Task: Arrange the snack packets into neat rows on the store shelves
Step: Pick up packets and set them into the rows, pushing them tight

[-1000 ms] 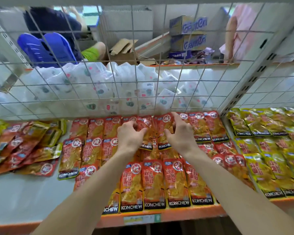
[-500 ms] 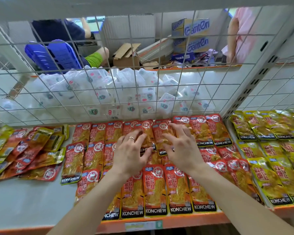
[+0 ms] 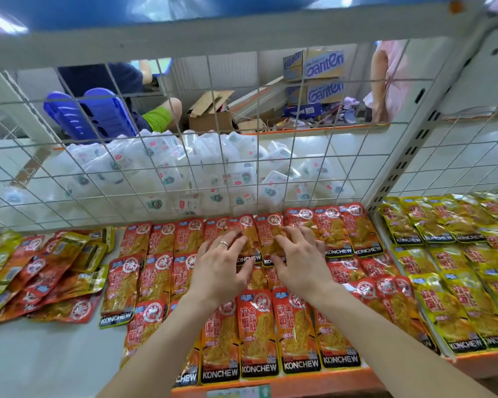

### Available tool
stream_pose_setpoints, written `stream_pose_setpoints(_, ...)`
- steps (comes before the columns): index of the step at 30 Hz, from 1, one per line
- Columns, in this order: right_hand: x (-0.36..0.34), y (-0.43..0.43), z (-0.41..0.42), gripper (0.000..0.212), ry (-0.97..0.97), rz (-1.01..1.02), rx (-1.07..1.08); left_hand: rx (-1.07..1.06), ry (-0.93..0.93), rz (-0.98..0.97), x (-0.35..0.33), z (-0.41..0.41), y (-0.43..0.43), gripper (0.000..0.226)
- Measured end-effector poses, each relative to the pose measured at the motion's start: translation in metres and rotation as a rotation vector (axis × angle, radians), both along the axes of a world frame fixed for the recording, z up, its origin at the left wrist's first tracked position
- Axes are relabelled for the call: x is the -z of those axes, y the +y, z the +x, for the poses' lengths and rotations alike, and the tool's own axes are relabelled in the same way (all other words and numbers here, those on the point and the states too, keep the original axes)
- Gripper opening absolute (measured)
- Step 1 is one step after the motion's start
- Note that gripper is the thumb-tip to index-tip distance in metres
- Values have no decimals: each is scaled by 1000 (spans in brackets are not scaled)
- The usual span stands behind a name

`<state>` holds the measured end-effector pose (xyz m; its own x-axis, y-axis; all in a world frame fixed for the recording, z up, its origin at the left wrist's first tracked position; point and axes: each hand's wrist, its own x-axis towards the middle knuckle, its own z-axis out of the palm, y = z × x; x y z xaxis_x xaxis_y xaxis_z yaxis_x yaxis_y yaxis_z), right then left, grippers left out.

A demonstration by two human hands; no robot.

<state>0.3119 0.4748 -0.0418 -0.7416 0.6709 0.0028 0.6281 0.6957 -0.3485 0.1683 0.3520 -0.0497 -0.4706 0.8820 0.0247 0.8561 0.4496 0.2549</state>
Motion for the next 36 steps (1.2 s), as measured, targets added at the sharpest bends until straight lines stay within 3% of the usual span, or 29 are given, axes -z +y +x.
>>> stream_pose_setpoints(8,-6,3,-9,60,-117,6,-178,-24,-12,-98,-2,4,11,58)
stream_pose_setpoints(21,-3,9,-9,60,-259,0,-153,13,-56,-187,5,0,18,58)
stream_pose_setpoints(29,-12,-1,9,64,-147,-9,-105,-21,34,-80,-8,12,-1,61)
stream_pose_setpoints(36,-41,-25,9,65,-67,-72,-183,-225,67,45,-34,32,-51,77)
